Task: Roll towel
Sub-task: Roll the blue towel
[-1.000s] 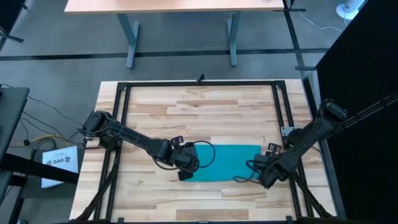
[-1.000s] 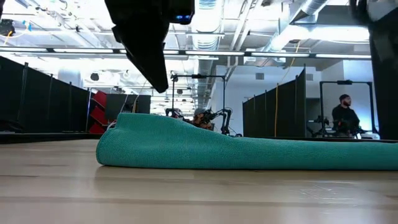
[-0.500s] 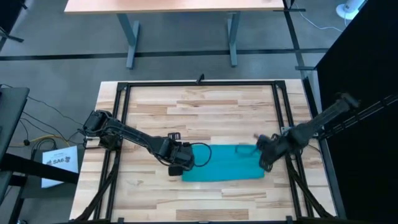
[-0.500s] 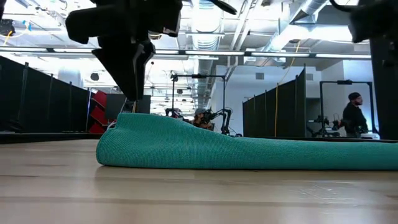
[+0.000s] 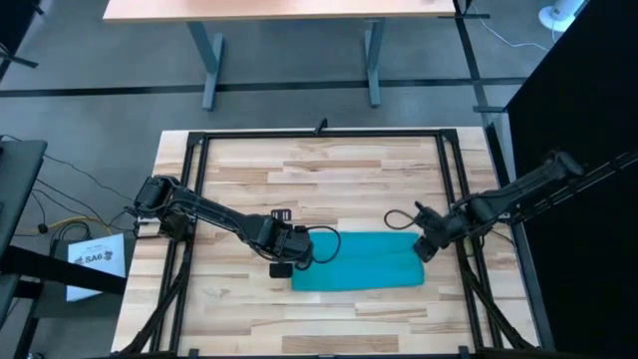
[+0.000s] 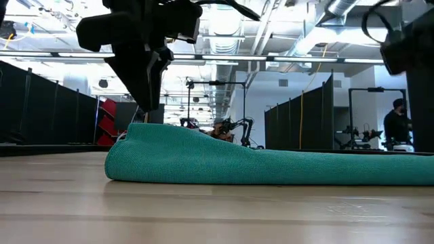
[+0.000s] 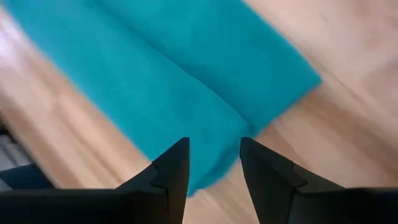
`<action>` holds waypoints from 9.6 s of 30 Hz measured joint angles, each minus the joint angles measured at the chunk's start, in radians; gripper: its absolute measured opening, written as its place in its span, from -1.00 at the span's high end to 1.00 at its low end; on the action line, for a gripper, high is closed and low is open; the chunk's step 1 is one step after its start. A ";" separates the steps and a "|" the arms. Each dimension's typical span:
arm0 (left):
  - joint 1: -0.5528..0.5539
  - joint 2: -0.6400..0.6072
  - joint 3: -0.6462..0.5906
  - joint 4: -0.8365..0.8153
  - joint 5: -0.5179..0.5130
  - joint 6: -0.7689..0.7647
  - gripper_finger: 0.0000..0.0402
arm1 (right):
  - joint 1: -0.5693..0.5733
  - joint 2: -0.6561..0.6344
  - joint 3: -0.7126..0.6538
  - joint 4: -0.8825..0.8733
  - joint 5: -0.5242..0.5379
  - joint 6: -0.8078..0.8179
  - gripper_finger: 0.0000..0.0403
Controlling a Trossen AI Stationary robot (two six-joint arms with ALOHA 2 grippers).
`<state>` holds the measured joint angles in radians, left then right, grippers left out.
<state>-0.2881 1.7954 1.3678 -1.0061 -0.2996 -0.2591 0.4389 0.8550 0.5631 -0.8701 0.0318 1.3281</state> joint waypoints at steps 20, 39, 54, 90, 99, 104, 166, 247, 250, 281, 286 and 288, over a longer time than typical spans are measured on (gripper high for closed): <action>-0.002 0.000 0.000 0.002 0.008 0.031 0.26 | 0.046 0.336 -0.029 0.163 -0.037 0.051 0.36; -0.002 0.000 0.000 -0.005 0.008 0.030 0.26 | 0.088 0.277 -0.028 0.216 -0.088 0.037 0.98; -0.002 0.000 0.000 -0.006 0.012 0.025 0.26 | 0.139 0.212 -0.028 0.074 -0.087 0.132 1.00; -0.013 0.000 0.051 0.202 0.084 -0.025 0.26 | 0.275 0.213 0.042 0.061 -0.203 0.027 0.29; -0.128 0.108 0.311 0.070 0.000 -0.034 0.24 | 0.420 0.262 0.178 0.068 0.044 -0.144 0.23; -0.143 0.260 0.396 0.031 -0.016 -0.107 0.24 | 0.424 0.399 0.178 -0.029 0.047 -0.163 0.19; -0.164 0.509 0.457 0.050 -0.050 -0.304 -0.09 | 0.405 0.752 0.251 0.053 0.077 -0.446 0.09; 0.134 0.332 0.394 0.001 0.512 0.223 0.97 | 0.281 0.327 0.029 0.265 -0.258 -0.169 0.90; 0.154 0.332 0.368 0.035 0.532 0.236 0.97 | 0.269 0.327 0.005 0.298 -0.272 -0.166 0.90; 0.093 0.164 0.309 0.158 0.207 0.120 0.22 | 0.278 0.328 0.179 0.146 -0.102 -0.318 0.22; 0.066 0.215 0.308 0.238 0.296 0.130 0.22 | 0.219 0.357 0.181 0.139 -0.092 -0.376 0.23; 0.053 0.231 0.307 0.230 0.292 0.126 0.22 | 0.226 0.354 0.209 0.046 -0.106 -0.374 0.23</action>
<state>-0.2350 2.0260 1.6752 -0.7764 -0.0079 -0.1333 0.6651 1.2089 0.7719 -0.8244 -0.0737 0.9545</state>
